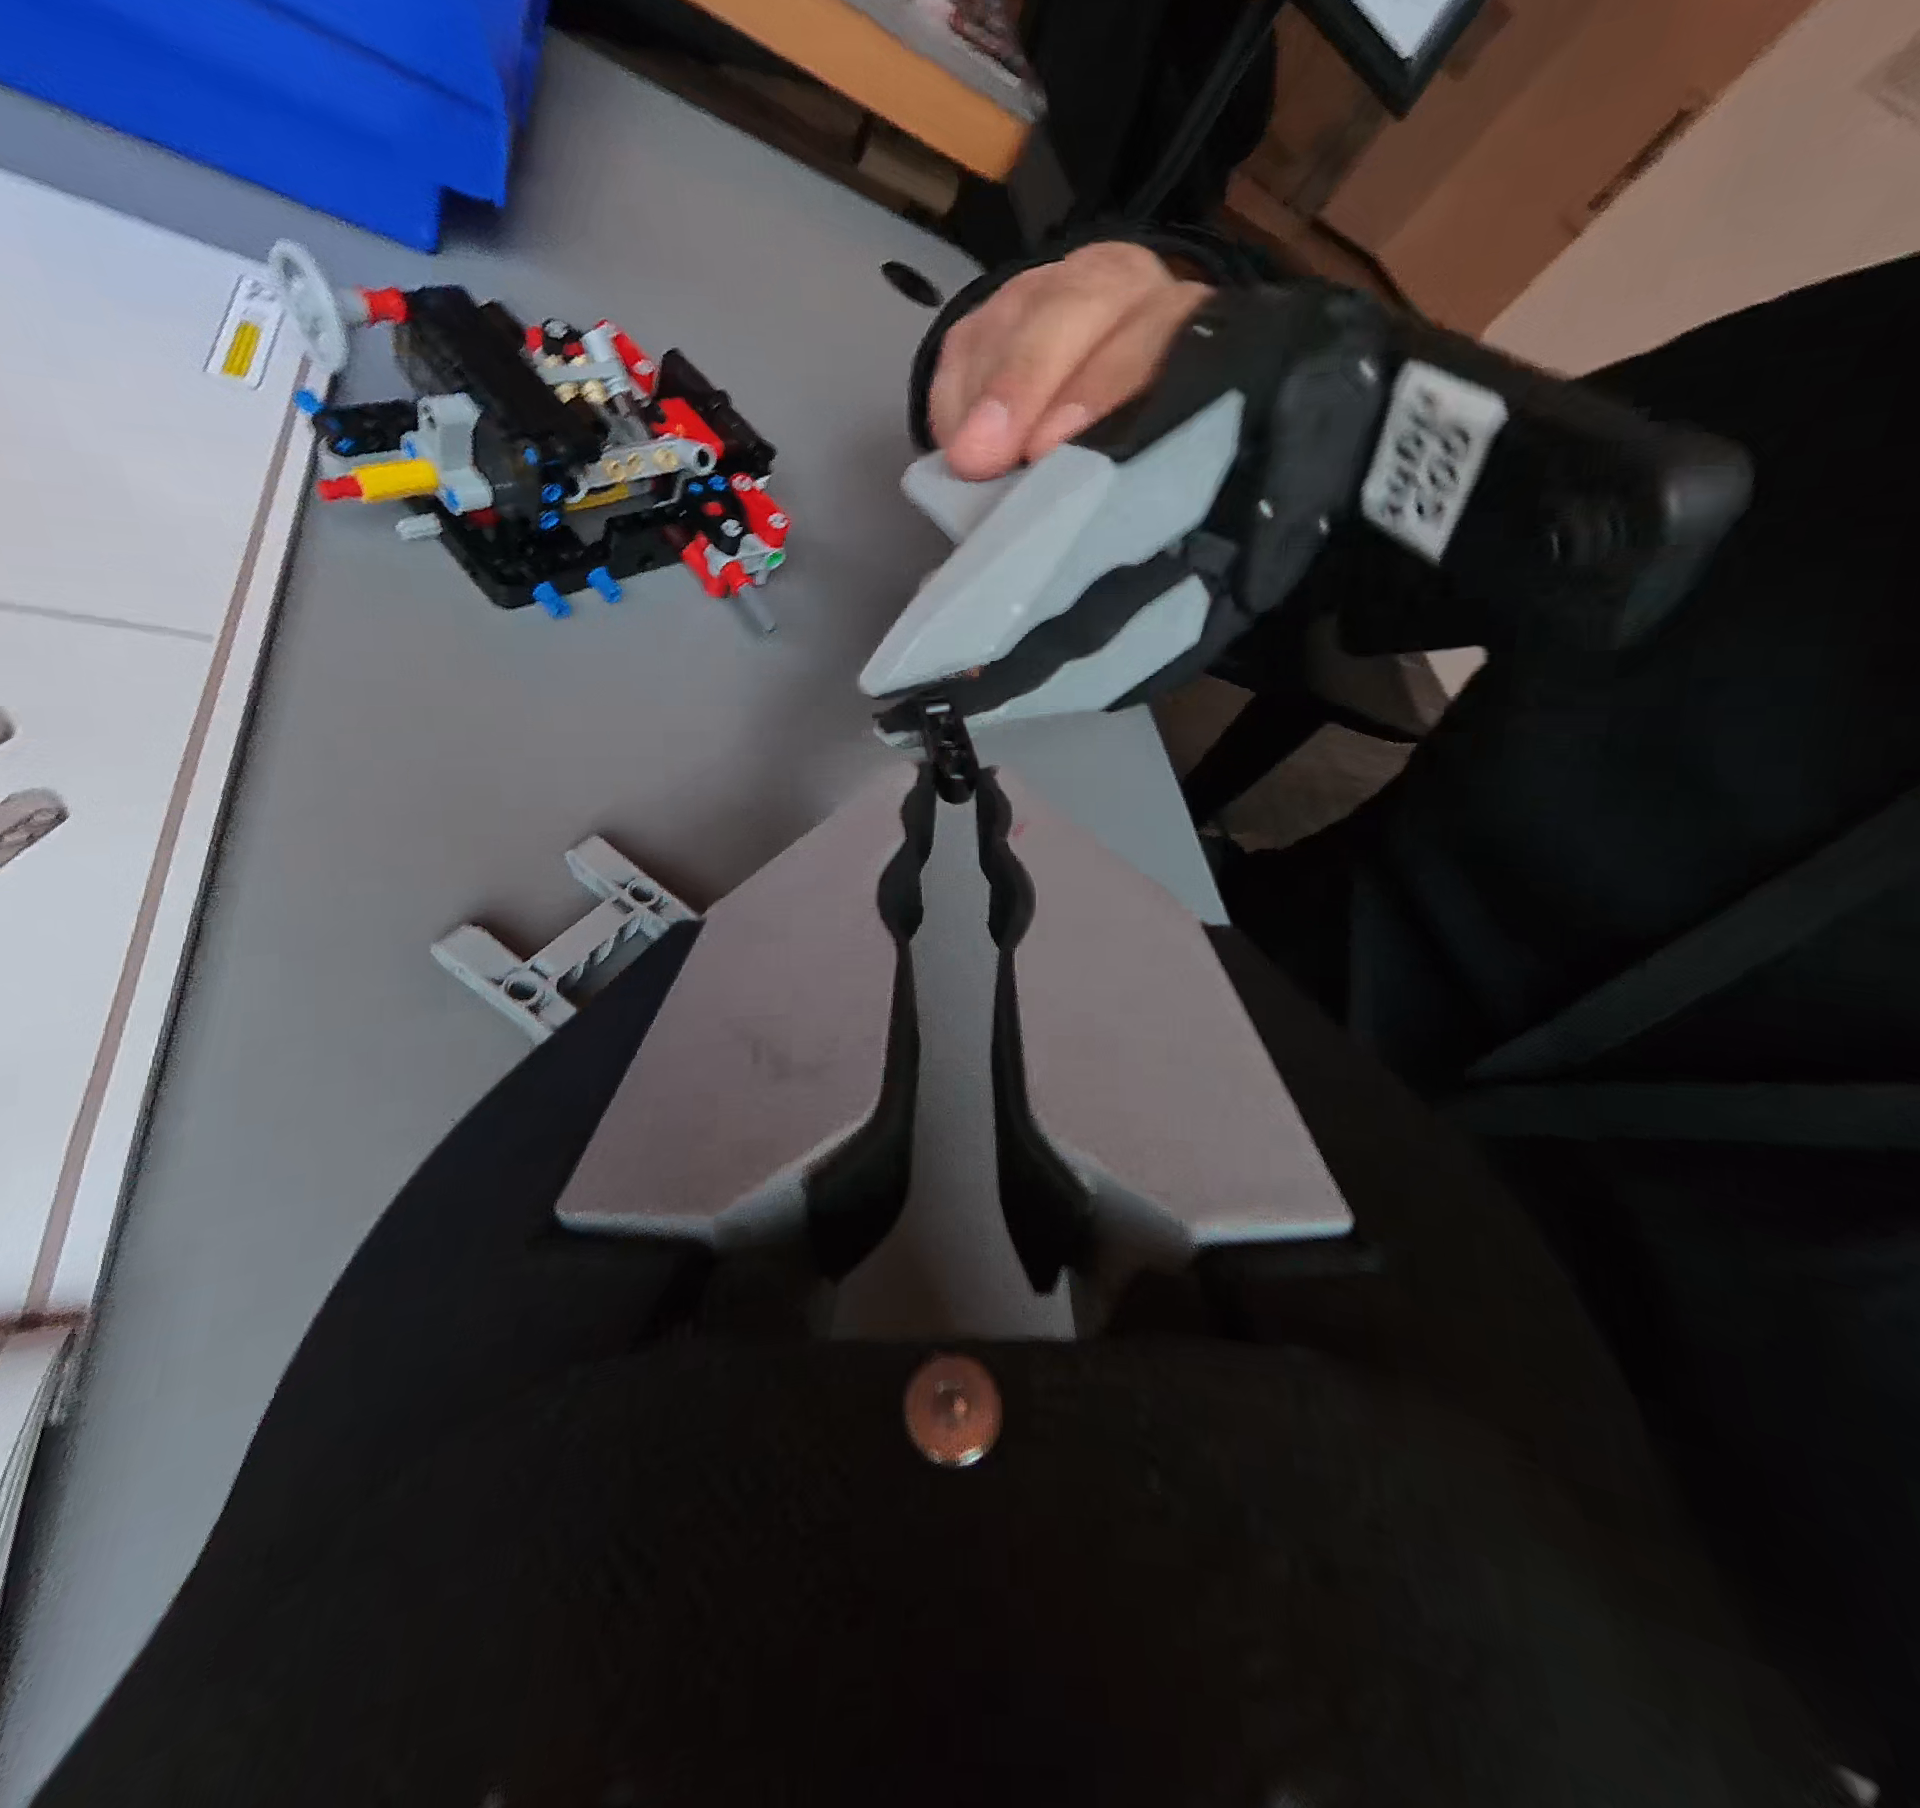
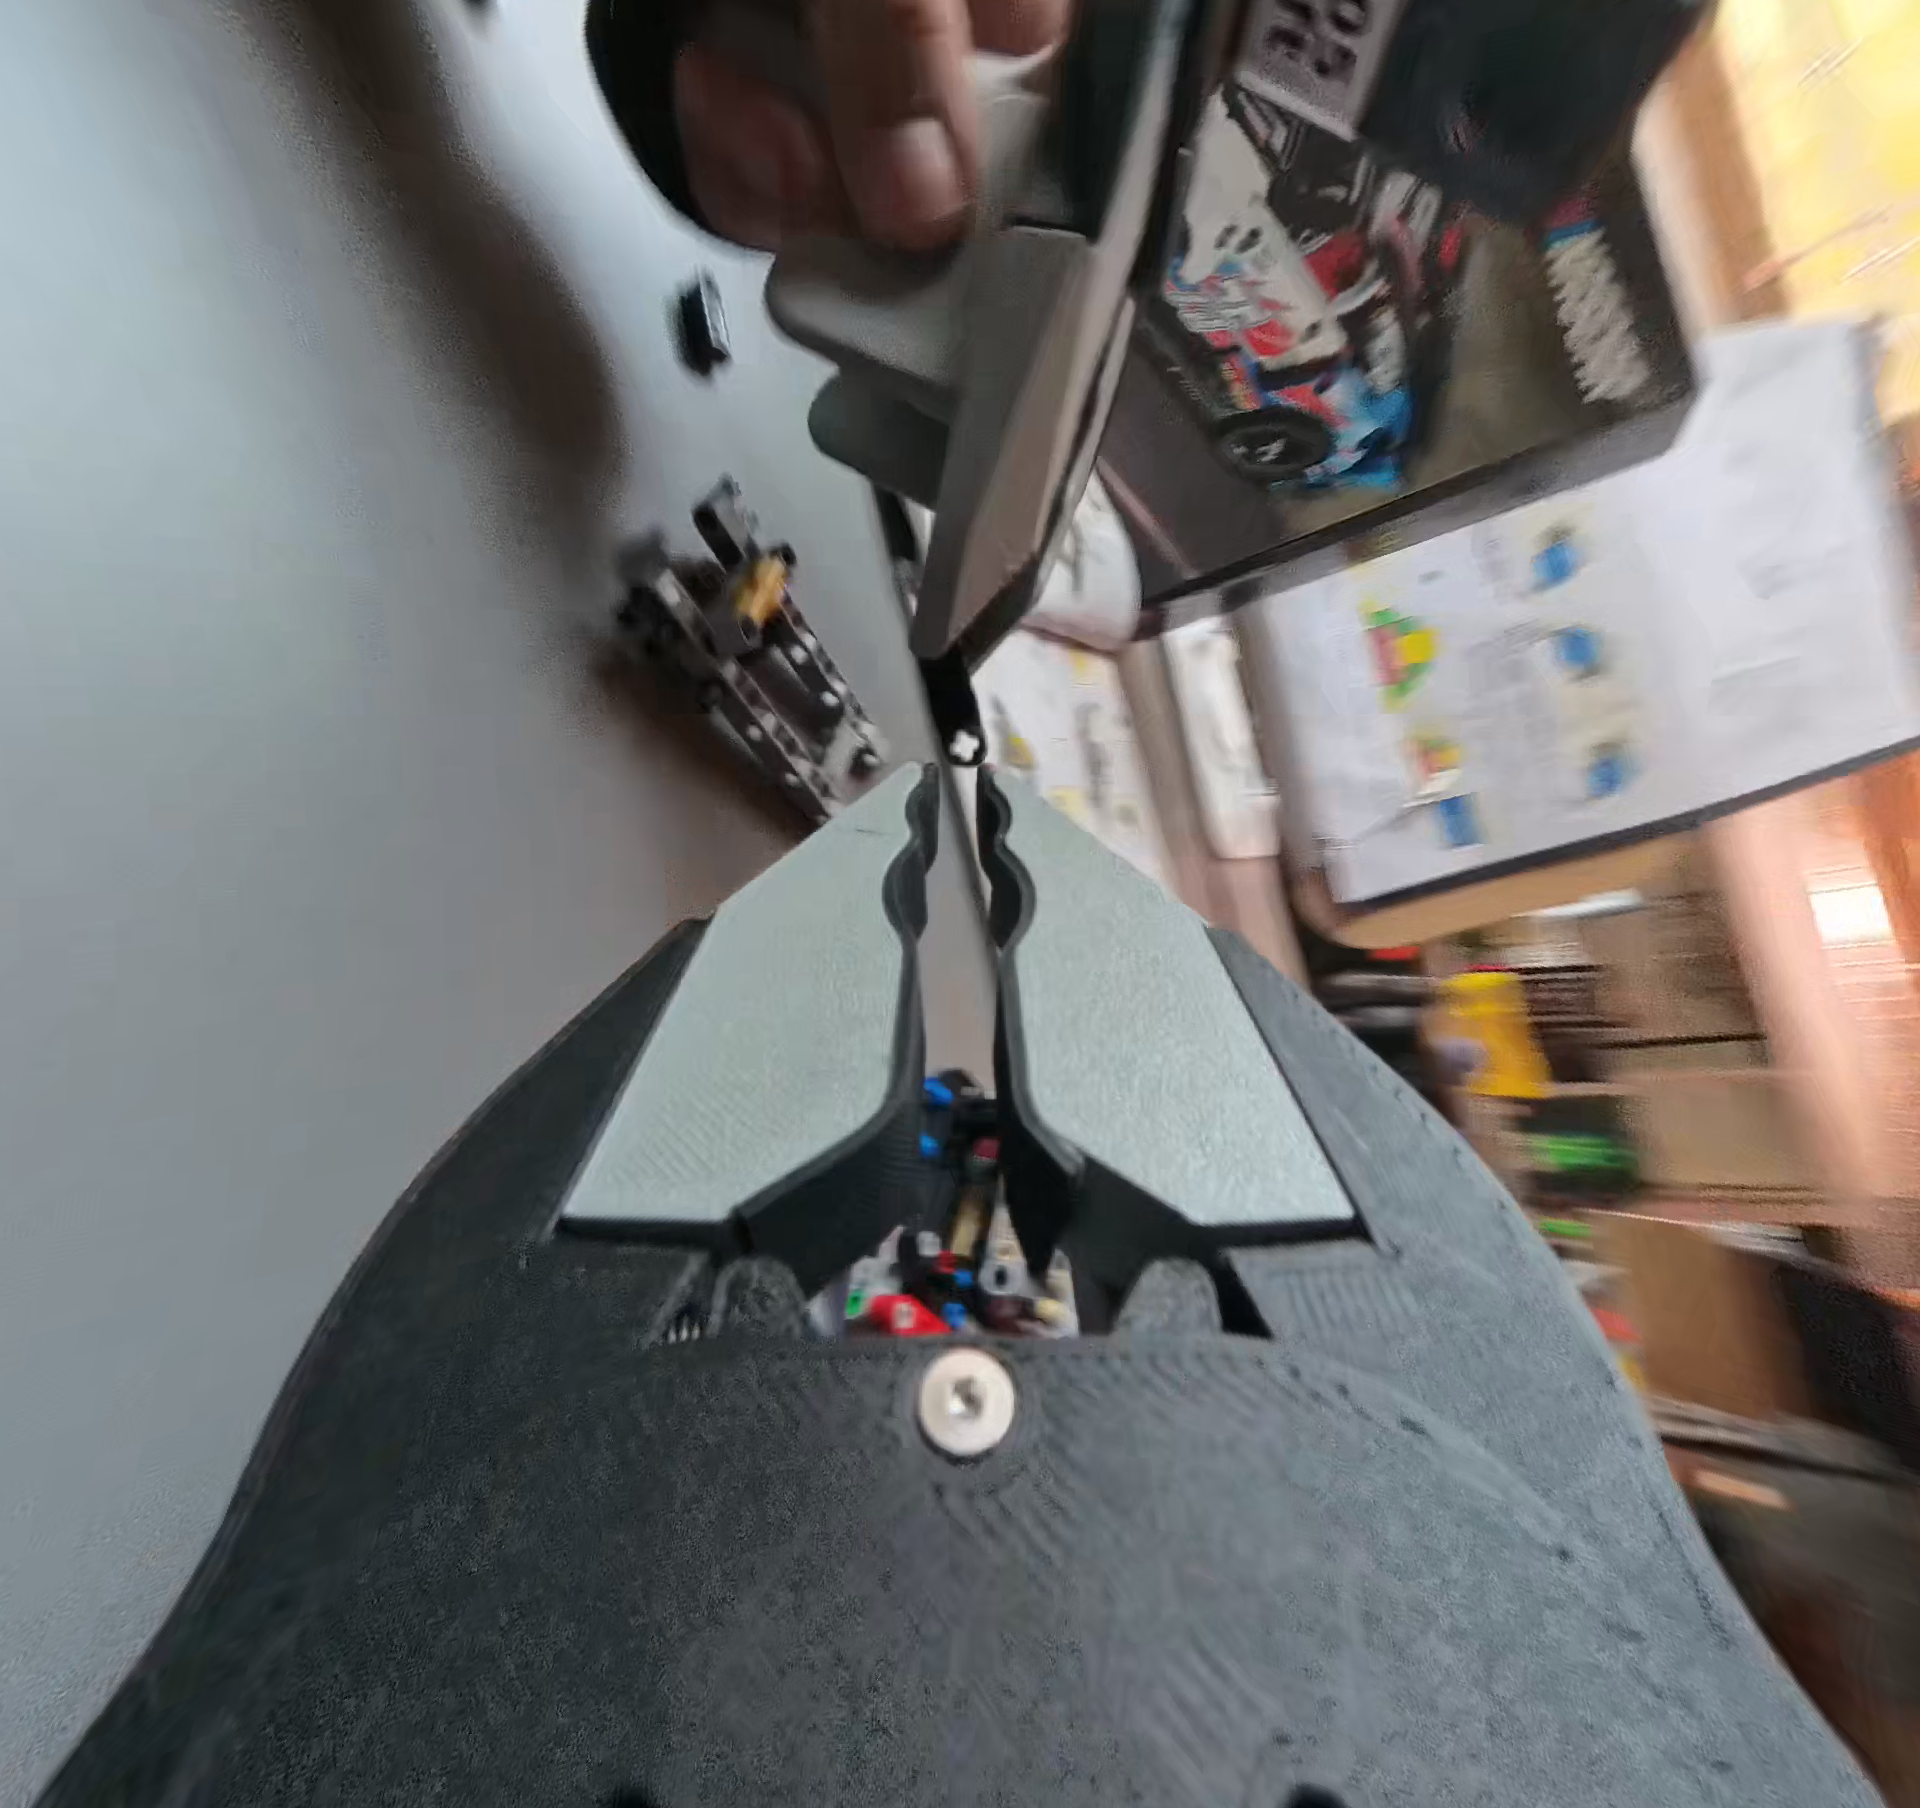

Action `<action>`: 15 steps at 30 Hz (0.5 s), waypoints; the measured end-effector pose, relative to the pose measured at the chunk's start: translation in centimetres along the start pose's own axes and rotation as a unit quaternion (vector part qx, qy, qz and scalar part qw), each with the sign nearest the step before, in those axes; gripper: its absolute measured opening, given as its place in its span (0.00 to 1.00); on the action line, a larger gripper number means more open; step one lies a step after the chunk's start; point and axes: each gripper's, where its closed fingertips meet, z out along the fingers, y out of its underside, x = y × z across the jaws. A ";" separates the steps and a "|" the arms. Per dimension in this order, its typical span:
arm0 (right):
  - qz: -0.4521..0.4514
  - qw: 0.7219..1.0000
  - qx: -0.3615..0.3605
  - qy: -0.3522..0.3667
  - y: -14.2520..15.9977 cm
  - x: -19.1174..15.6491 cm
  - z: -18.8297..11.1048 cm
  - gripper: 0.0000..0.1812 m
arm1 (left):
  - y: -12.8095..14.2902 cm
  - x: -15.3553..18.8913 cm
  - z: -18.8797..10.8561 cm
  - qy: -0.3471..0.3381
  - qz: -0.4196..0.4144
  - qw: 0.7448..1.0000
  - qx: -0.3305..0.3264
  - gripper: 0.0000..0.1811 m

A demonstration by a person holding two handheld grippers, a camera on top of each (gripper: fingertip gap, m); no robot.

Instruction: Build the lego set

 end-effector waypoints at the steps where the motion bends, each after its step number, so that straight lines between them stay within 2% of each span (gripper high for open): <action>1: 0.068 0.997 0.023 -0.028 -0.3 0.3 -0.4 0.03 | -0.3 0.5 -0.2 0.018 0.011 1.000 0.016 0.03; 3: 0.183 0.977 0.083 -0.069 -1.3 1.3 -1.4 0.07 | -1.1 1.5 -0.6 0.058 0.018 0.997 0.048 0.03; 6: 0.310 0.923 0.181 -0.142 -3.3 2.2 -3.1 0.09 | -2.1 2.8 -1.1 0.097 0.035 0.991 0.087 0.03; 8: 0.352 0.899 0.204 -0.161 -3.8 2.6 -3.4 0.08 | -2.5 3.3 -1.4 0.105 0.048 0.988 0.102 0.03; 15: 0.421 0.856 0.231 -0.191 -4.9 2.8 -3.2 0.06 | -3.2 3.9 -1.8 0.116 0.058 0.982 0.133 0.03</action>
